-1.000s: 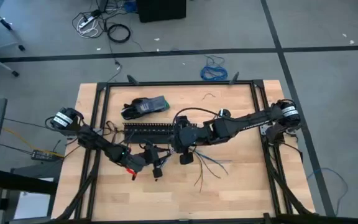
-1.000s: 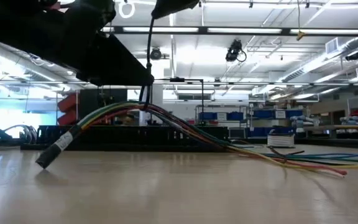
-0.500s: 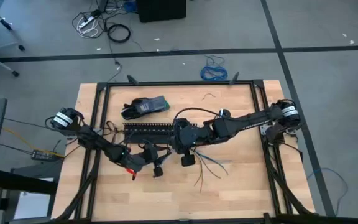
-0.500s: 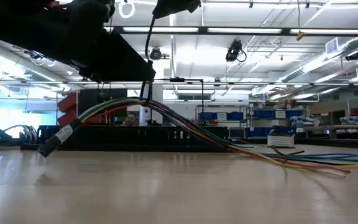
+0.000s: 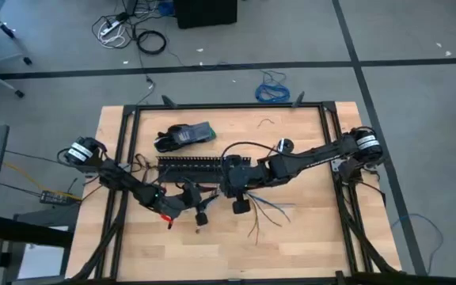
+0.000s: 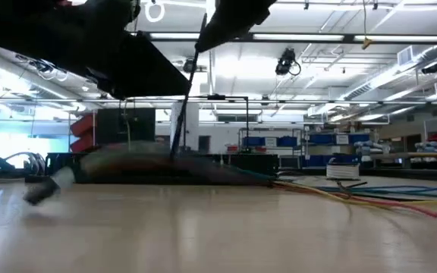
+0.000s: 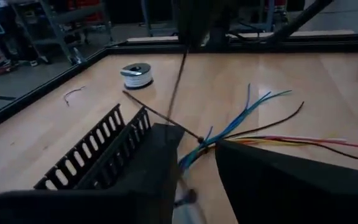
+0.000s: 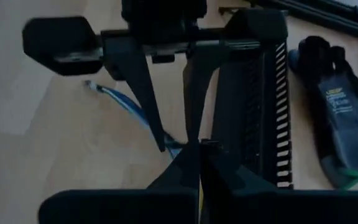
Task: Ziptie cables
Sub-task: Wrap the black zip tie on the cables
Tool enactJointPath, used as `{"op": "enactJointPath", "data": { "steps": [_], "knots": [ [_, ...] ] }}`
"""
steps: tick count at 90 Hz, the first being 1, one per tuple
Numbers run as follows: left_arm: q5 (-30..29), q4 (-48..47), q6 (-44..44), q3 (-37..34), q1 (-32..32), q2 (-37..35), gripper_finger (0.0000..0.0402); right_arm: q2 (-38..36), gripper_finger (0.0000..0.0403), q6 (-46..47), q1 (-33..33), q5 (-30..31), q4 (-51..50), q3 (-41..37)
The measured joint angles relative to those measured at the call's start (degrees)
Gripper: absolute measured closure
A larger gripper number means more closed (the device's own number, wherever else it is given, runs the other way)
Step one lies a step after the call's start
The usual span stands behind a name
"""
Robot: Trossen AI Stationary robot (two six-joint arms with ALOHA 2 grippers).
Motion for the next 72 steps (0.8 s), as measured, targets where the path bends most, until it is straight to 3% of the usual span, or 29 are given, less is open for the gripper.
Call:
{"op": "enactJointPath", "data": {
  "steps": [54,72],
  "knots": [
    [0.7,-0.1,0.0,0.0,-2.3,0.0,0.0291,0.0,0.0403,0.2,0.3,-1.5,-0.9,0.0],
    [-1.8,-1.1,0.6,0.0,-3.0,-0.1,0.0291,0.0,0.0402,0.6,0.6,-3.0,-0.4,0.0]
  ]
}}
